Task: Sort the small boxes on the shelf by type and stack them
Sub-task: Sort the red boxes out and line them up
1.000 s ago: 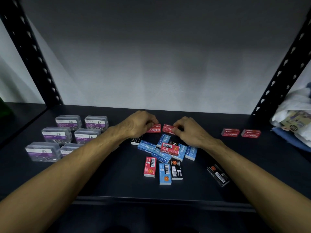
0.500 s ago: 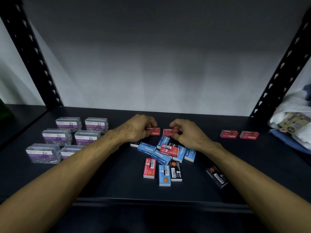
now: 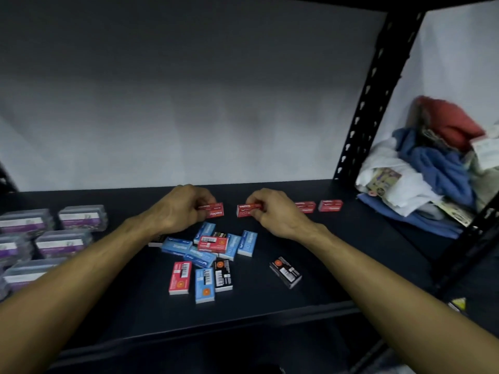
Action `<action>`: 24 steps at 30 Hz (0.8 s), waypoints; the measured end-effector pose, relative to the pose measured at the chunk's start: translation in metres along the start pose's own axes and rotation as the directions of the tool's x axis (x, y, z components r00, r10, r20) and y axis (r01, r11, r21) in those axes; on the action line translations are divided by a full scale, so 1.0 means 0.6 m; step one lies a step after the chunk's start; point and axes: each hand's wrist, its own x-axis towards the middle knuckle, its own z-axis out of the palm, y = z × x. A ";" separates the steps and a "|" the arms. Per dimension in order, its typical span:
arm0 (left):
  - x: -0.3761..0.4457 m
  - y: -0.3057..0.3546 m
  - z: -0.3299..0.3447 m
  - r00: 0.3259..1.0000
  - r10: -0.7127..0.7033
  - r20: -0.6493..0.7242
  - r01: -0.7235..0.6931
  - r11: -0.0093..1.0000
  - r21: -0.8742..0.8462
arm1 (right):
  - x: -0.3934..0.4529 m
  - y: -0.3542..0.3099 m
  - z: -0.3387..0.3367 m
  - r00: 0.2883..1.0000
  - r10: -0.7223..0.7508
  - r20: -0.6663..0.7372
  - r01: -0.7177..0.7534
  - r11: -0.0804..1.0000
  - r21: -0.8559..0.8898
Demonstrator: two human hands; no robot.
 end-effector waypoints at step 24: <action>0.132 0.251 0.180 0.993 0.101 0.059 -0.100 0.995 -0.010 | -0.134 0.223 -0.140 0.939 0.341 -0.040 -0.343 0.924 -0.168</action>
